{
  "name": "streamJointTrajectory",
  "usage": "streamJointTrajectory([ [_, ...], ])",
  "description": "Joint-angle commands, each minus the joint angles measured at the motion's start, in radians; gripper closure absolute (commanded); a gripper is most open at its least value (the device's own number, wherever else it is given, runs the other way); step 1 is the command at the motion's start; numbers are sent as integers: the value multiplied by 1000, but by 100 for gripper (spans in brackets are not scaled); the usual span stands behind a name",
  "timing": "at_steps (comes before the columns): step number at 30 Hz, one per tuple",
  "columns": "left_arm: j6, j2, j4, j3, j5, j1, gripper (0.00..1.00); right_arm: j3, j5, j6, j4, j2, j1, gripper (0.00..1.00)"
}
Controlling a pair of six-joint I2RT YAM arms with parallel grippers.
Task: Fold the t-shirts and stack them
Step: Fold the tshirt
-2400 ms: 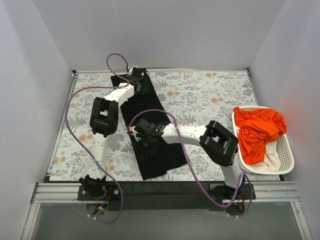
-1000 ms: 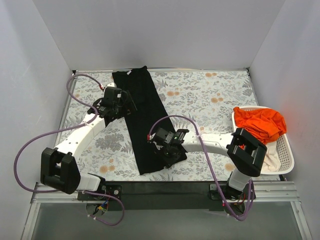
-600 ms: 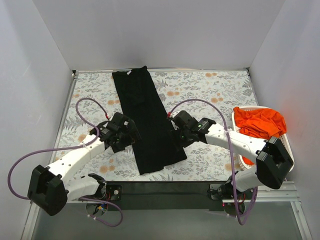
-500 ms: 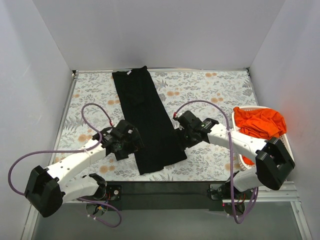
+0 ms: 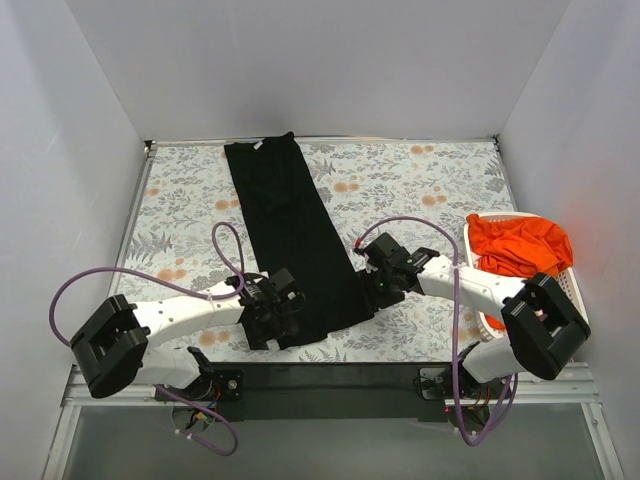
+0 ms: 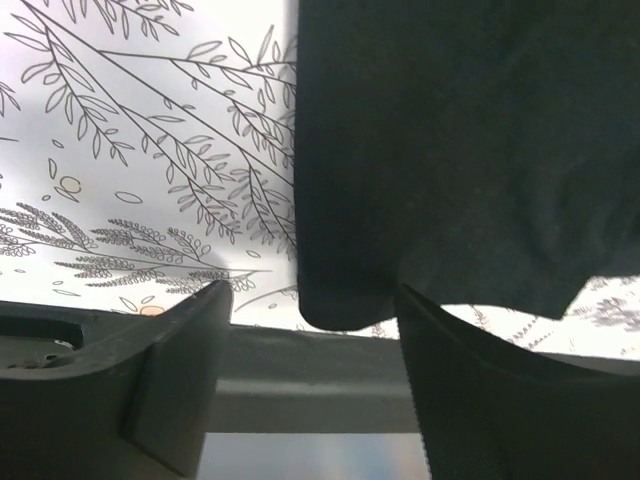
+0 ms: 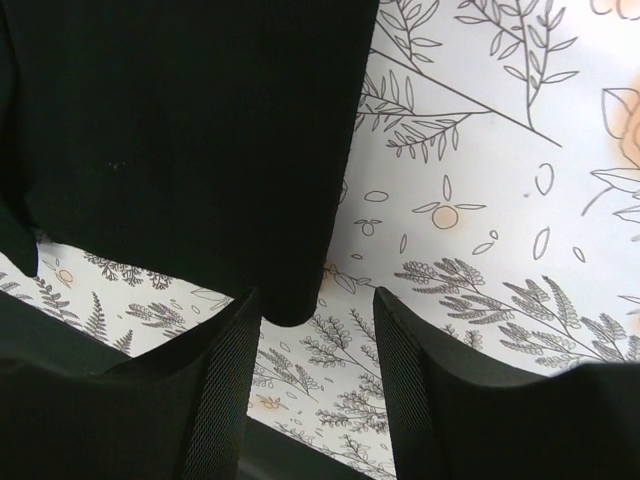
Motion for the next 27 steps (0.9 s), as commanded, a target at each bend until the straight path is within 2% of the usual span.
streamJointTrajectory([
  [1,-37,17,-1,5,-25,-10,40,-26,-37,13,57,14,0,53],
  [5,-38,41,16,-2,-19,-14,50,-40,-41,16,72,31,0,54],
  [11,-35,89,45,-9,-4,-27,55,-55,-34,16,80,64,0,55],
  [24,-38,130,67,-23,7,-34,70,-69,-80,19,69,106,14,70],
  [27,-38,137,67,-25,7,-34,79,-67,-91,11,64,123,20,76],
])
